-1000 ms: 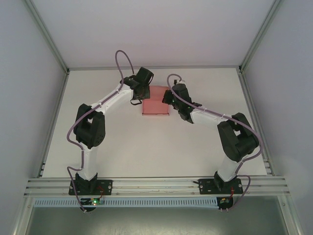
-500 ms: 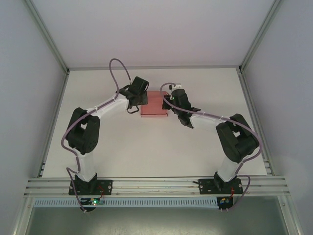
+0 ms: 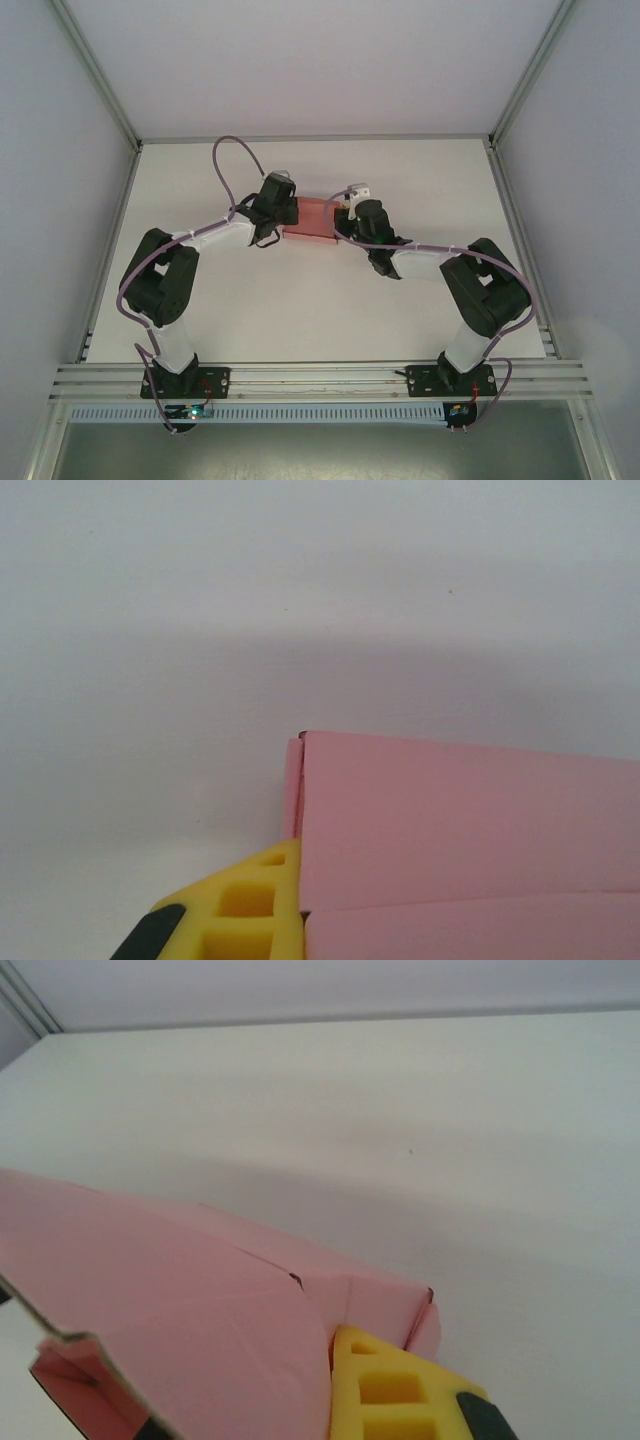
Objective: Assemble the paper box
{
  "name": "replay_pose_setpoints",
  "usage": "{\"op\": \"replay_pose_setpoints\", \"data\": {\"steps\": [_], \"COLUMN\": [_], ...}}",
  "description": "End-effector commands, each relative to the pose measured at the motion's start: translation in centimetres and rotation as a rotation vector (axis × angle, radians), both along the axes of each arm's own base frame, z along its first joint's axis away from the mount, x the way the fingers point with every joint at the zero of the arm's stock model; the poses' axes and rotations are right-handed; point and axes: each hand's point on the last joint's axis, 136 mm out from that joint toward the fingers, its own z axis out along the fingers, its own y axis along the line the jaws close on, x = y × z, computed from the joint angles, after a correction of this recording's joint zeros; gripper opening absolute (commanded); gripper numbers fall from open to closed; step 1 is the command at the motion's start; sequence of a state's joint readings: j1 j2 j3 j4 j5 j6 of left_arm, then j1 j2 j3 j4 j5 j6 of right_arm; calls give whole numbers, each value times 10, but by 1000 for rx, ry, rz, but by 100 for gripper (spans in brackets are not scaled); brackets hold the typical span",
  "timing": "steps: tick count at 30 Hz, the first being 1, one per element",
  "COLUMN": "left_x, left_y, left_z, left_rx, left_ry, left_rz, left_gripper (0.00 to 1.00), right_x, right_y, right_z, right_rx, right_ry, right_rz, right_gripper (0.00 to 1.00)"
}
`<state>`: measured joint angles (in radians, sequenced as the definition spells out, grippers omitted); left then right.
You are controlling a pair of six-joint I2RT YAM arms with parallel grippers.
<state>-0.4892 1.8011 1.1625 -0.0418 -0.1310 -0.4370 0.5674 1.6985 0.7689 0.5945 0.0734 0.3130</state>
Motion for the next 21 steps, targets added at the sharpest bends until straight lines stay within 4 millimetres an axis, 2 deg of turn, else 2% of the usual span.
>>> {"op": "replay_pose_setpoints", "data": {"steps": [1, 6, 10, 14, 17, 21], "left_x": [-18, -35, -44, -49, -51, -54], "left_y": [-27, -28, -25, -21, -13, -15], "left_z": [-3, -17, -21, -24, -29, -24], "left_rx": [-96, -74, -52, -21, 21, 8], "left_ry": [30, 52, 65, 71, 80, 79], "left_rz": [-86, -118, -110, -107, -97, -107], "left_gripper": [11, 12, 14, 15, 21, 22], "right_x": [-29, -35, -38, -42, -46, -48], "right_y": [-6, -15, -14, -12, -12, -19], "right_z": [-52, -65, -69, -73, -78, -82], "right_rx": [-98, -133, -132, -158, -197, -225], "right_ry": [139, 130, 131, 127, 119, 111], "right_rz": [46, 26, 24, 14, 15, -18], "right_gripper": [0, 0, 0, 0, 0, 0]}}
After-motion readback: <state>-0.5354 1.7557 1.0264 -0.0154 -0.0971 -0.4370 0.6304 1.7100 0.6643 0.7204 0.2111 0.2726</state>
